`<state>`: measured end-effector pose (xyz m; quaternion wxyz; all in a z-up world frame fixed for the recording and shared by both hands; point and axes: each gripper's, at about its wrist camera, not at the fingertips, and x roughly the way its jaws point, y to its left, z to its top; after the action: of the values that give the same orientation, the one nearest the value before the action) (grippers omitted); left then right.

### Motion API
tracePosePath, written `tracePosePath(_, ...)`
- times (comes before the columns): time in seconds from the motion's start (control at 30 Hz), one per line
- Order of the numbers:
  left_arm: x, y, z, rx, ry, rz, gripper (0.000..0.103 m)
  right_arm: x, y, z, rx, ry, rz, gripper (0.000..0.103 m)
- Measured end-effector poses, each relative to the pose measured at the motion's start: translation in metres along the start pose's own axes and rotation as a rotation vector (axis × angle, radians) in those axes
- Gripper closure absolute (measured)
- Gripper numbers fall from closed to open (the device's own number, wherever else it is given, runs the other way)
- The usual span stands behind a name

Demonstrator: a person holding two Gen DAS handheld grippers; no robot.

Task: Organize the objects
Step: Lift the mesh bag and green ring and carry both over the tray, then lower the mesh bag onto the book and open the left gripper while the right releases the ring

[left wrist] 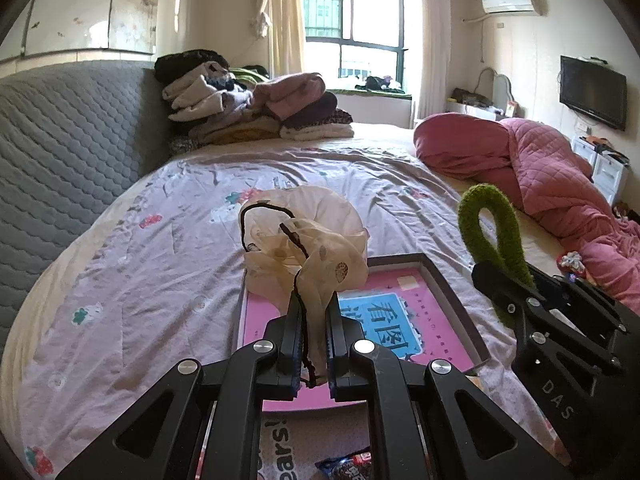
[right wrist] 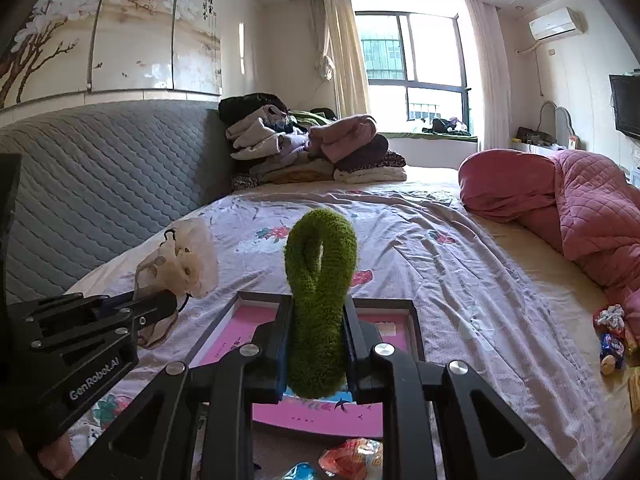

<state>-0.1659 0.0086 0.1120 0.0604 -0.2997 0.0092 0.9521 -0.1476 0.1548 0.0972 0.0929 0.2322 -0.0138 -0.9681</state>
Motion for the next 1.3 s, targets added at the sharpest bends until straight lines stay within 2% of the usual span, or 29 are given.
tracePosePath(0.17,0.019,0.009,0.005,-0.018,0.025,0.001,0.094,0.021,-0.005,0.005,-0.015,0.041,0.002,0.081)
tracePosePath(0.3,0.040,0.011,0.004,-0.015,0.073,0.005,0.093,0.053,-0.018,-0.002,0.034,0.155,0.066,0.081)
tracePosePath(0.4,0.061,0.015,0.000,-0.022,0.119,-0.004,0.093,0.070,-0.024,-0.009,0.027,0.195,0.037,0.081)
tracePosePath(0.57,0.091,0.022,-0.006,-0.026,0.179,0.011,0.093,0.079,-0.027,-0.014,-0.005,0.209,0.000,0.081)
tracePosePath(0.7,0.109,0.024,-0.007,-0.027,0.206,0.014,0.093,0.086,-0.031,-0.016,0.012,0.226,0.025,0.081)
tracePosePath(0.8,0.123,0.024,-0.010,-0.029,0.236,0.017,0.093,0.096,-0.034,-0.020,-0.014,0.243,0.003,0.081)
tracePosePath(0.9,0.135,0.022,-0.017,-0.013,0.263,0.031,0.093,0.111,-0.044,-0.025,0.038,0.290,0.030,0.081)
tracePosePath(1.07,0.154,0.026,-0.028,-0.018,0.308,0.041,0.093,0.127,-0.048,-0.037,-0.016,0.329,-0.048,0.081)
tracePosePath(1.3,0.172,0.031,-0.046,-0.030,0.367,0.024,0.093,0.147,-0.067,-0.056,0.020,0.427,-0.047,0.080)
